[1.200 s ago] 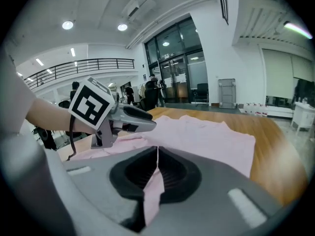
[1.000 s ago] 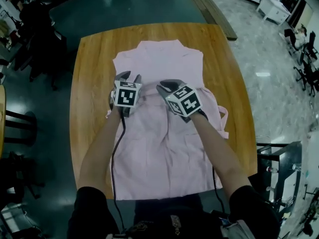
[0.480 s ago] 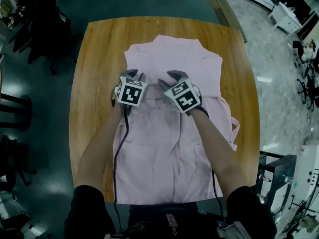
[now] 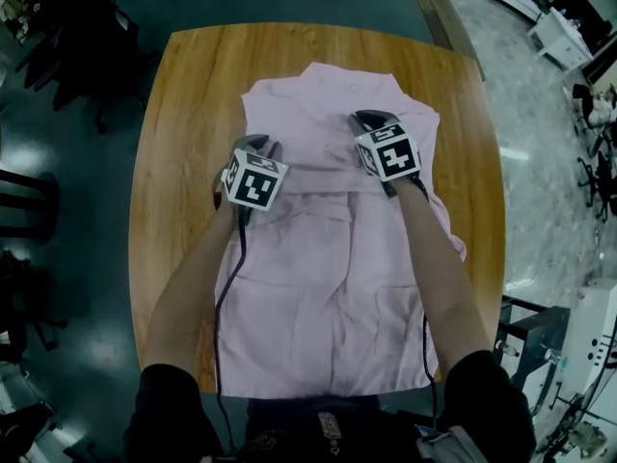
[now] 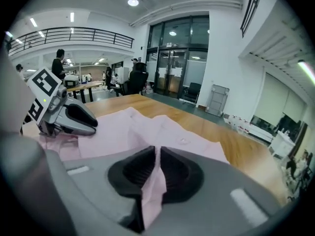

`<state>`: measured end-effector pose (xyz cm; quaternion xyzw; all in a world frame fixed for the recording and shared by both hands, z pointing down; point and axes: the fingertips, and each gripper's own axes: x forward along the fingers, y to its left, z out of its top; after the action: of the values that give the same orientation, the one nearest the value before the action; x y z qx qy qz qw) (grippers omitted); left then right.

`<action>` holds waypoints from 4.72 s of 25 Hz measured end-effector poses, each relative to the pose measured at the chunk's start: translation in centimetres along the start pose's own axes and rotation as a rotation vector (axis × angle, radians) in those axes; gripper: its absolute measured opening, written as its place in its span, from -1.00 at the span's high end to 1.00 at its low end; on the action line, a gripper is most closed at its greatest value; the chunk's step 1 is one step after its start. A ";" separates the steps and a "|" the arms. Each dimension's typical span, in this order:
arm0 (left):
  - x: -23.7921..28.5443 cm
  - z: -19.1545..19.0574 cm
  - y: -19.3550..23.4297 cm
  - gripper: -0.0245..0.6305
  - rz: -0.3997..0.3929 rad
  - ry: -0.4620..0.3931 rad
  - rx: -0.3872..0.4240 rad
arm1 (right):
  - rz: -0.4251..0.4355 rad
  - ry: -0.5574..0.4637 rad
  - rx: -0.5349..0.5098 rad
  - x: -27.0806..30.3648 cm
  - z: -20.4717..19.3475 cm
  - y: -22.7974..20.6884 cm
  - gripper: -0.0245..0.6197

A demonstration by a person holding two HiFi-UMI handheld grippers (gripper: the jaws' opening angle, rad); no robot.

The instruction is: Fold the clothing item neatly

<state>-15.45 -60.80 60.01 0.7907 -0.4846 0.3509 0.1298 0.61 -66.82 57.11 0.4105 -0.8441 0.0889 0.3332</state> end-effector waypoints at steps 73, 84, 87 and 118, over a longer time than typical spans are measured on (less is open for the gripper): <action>-3.9 -5.1 -2.6 0.65 -0.052 0.212 0.046 | -0.051 -0.075 0.873 -14.0 -13.8 2.1 0.63; -4.7 -4.0 -2.3 0.65 -0.009 0.152 0.048 | -0.132 -0.077 0.794 -16.9 -14.7 -0.5 0.63; -6.1 -2.7 -2.7 0.60 -0.013 0.103 0.040 | -0.118 -0.082 0.767 -17.3 -14.1 -0.2 0.63; -28.9 -15.7 -14.1 0.90 -0.056 -0.079 -0.145 | -0.019 -0.045 0.359 -38.7 -24.2 17.6 0.69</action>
<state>-18.34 -25.70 53.51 0.8056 -0.4913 0.2797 0.1773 16.26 -20.66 53.13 0.4733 -0.8181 0.2256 0.2362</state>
